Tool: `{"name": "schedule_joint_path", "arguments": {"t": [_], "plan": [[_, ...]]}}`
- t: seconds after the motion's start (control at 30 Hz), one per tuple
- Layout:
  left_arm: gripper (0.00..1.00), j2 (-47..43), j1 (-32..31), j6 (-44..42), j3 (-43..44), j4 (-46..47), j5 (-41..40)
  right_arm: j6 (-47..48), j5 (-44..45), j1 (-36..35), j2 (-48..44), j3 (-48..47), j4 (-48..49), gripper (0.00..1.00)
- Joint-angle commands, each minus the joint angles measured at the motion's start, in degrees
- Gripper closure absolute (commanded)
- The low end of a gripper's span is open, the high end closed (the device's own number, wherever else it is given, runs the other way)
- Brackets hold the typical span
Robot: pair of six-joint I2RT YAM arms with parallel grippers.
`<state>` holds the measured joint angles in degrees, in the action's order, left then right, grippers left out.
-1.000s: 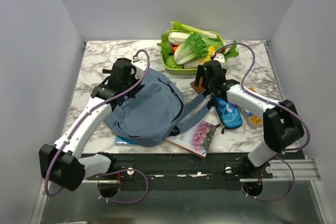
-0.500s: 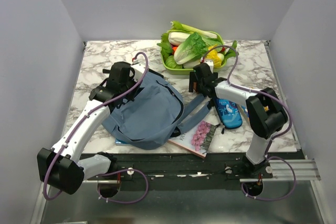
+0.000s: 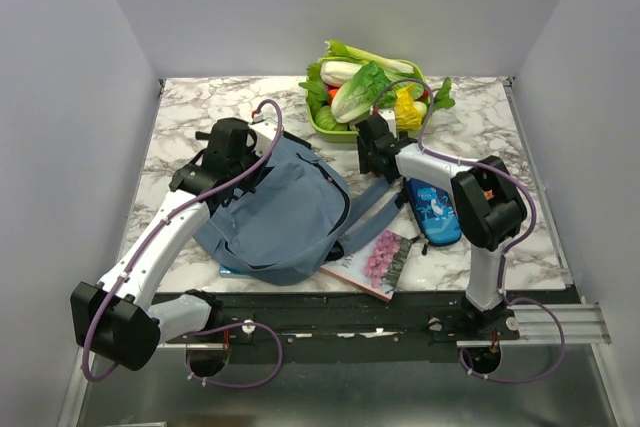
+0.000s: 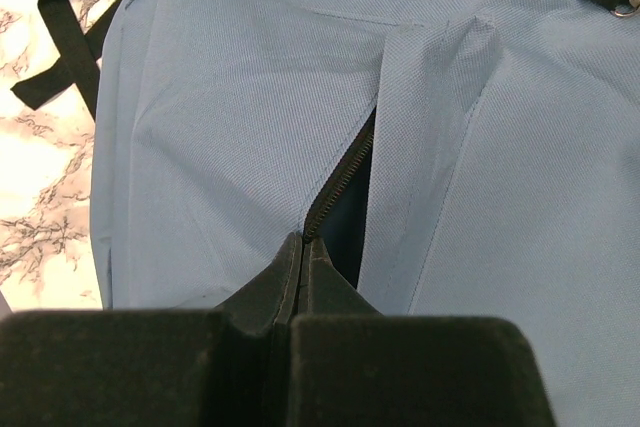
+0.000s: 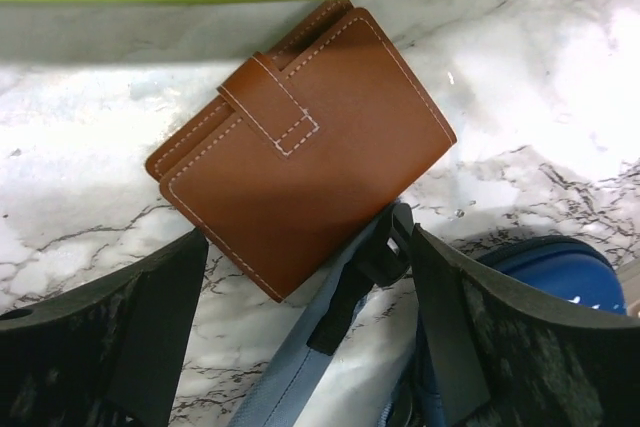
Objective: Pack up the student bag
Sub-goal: Pick up the stationery from the center of the board.
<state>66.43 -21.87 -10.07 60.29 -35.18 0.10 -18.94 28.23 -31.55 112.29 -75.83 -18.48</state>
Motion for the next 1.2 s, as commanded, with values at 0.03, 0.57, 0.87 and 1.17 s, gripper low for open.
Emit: {"name": "schedule_joint_path", "arguments": {"t": [0.03,0.57,0.87,1.17], "plan": [[1.0,-1.2,-0.1,-0.5,-0.4,1.1,0.7,3.9,6.8,-2.5,2.1,-2.7,-1.2,0.11],[1.0,-1.6,-0.1,-0.8,-0.4,1.1,0.3,1.3,0.1,-2.8,6.7,-4.5,-3.5,0.47],[1.0,-2.1,-0.1,-0.7,-0.5,0.8,0.4,-0.2,-5.4,-2.9,3.0,-1.3,-1.1,0.97],[1.0,-2.4,-0.1,-0.6,-0.9,1.3,0.7,-0.1,-4.4,-5.3,-7.0,3.8,2.0,1.0]]}}
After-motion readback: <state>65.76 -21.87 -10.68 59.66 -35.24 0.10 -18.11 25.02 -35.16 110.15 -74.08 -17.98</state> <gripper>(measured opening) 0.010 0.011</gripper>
